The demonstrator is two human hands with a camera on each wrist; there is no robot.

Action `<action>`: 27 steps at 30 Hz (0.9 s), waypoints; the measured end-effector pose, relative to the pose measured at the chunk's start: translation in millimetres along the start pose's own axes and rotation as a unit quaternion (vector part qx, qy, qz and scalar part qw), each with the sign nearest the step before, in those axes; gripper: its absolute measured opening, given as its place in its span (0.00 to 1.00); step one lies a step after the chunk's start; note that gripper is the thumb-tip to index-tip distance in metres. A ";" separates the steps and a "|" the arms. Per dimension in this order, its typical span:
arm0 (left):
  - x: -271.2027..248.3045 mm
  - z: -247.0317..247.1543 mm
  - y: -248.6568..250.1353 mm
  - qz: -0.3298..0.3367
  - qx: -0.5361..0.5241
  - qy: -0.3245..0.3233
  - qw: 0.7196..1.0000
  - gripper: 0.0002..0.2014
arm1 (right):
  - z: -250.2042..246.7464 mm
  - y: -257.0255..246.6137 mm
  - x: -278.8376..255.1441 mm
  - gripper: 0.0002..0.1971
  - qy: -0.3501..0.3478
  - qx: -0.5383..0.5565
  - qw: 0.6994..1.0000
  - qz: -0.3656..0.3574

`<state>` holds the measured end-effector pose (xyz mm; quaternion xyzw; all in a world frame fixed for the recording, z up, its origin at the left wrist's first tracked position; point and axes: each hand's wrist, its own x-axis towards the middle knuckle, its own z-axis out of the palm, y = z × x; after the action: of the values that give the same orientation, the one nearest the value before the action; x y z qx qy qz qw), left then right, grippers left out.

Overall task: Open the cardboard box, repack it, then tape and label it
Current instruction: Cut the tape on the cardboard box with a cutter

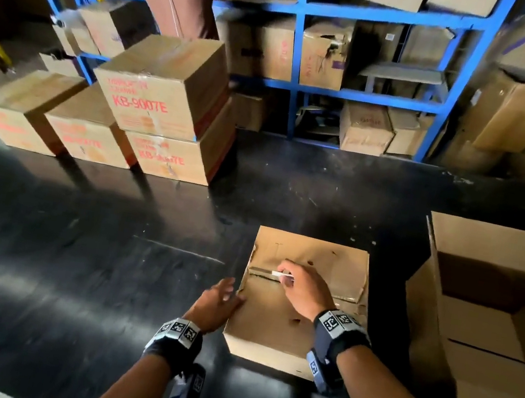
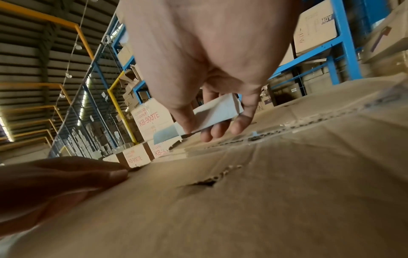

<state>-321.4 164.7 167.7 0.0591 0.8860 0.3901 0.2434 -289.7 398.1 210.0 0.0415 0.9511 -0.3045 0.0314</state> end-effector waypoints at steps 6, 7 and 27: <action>19.6 13.1 -4.2 0.047 -0.028 -0.057 0.997 0.31 | 8.1 -3.3 2.0 0.08 0.012 -0.008 0.999 0.036; 19.5 14.8 -3.0 0.050 -0.035 -0.060 0.996 0.28 | 8.7 -3.5 0.7 0.08 0.016 -0.010 0.999 0.037; 21.4 19.6 -10.4 0.086 -0.060 -0.062 0.993 0.31 | 9.1 -19.6 2.7 0.08 0.014 -0.070 0.997 0.025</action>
<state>-329.9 176.9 140.7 0.1444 0.8356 0.4580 0.2668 -294.0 377.1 213.7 0.0672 0.9692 -0.2354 0.0288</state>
